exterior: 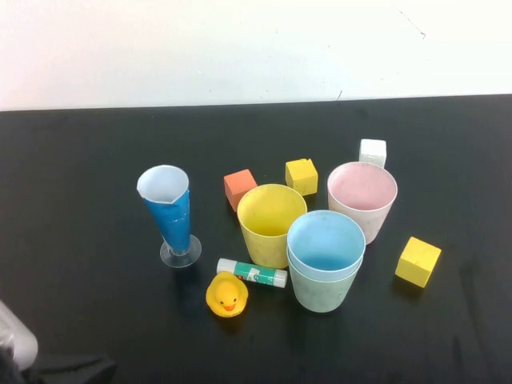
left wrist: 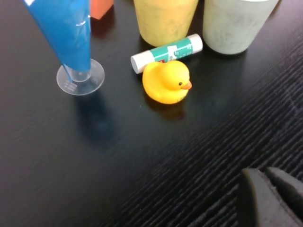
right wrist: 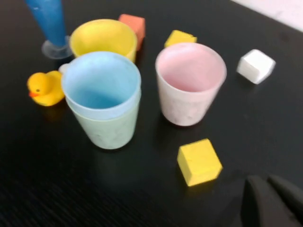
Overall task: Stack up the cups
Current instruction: Pick up the yellow cup
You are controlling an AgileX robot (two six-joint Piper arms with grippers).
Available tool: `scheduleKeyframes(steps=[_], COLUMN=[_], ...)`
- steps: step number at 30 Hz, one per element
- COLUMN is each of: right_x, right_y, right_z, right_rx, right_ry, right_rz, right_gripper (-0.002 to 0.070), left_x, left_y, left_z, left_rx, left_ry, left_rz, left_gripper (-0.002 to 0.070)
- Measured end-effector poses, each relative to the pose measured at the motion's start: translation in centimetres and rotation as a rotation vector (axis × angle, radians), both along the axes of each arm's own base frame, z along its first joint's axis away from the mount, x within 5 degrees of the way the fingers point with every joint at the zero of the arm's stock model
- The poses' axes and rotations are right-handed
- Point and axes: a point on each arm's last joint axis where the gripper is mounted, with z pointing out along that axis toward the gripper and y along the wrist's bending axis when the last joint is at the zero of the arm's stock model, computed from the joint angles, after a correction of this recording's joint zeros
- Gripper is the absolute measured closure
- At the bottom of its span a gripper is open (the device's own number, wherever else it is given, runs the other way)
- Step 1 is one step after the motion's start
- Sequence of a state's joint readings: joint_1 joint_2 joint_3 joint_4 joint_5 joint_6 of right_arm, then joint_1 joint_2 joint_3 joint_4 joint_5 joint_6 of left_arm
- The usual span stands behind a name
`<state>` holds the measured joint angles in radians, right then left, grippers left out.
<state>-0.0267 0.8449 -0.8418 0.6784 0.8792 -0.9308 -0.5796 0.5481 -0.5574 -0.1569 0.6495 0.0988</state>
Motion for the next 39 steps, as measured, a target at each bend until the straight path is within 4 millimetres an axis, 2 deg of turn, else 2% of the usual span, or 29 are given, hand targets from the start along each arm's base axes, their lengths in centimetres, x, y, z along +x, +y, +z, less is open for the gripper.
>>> scheduleKeyframes(steps=[7,13,21,24,27,30,31,34,39], right_x=[5.5,9.8,14.6,15.9,17.7,19.4,19.9,21.1,21.9], right_y=[2.5,6.8,13.0,14.9,16.7,17.7,18.0,18.6,19.3], right_z=[1.7,3.2,2.9,2.0,0.6,-1.0,-1.4,-2.7,-4.5], right_rx=[-0.114,-0.274,-0.391,-0.395,-0.398,-0.392,-0.389,-0.374,-0.360], right_ry=[0.106,0.096,0.052,0.058,0.078,0.106,0.117,0.154,0.198], right_rz=[0.228,0.417,0.536,0.566,0.583,0.571,0.564,0.542,0.546], right_gripper=[0.0679,0.0679,0.0668,0.0610,0.0439,0.0230,0.0186,0.0137,0.0155], left_x=[-0.2,-0.3,-0.4,-0.4,-0.4,-0.5,-0.5,-0.6,-0.6], left_y=[0.1,0.1,0.1,0.1,0.1,0.1,0.1,0.1,0.2], left_z=[-1.5,-2.2,-2.4,-2.5,-2.8,-3.0,-3.0,-3.2,-3.2], left_rx=[-0.013,-0.020,-0.015,-0.012,-0.009,-0.002,0.001,0.010,0.016], left_ry=[-0.001,0.030,0.046,0.050,0.058,0.068,0.072,0.086,0.094], left_rz=[0.009,0.008,0.005,0.005,0.005,0.004,0.003,0.000,-0.001], left_gripper=[0.0673,0.0673,0.0673,0.0673,0.0673,0.0673,0.0673,0.0673,0.0673])
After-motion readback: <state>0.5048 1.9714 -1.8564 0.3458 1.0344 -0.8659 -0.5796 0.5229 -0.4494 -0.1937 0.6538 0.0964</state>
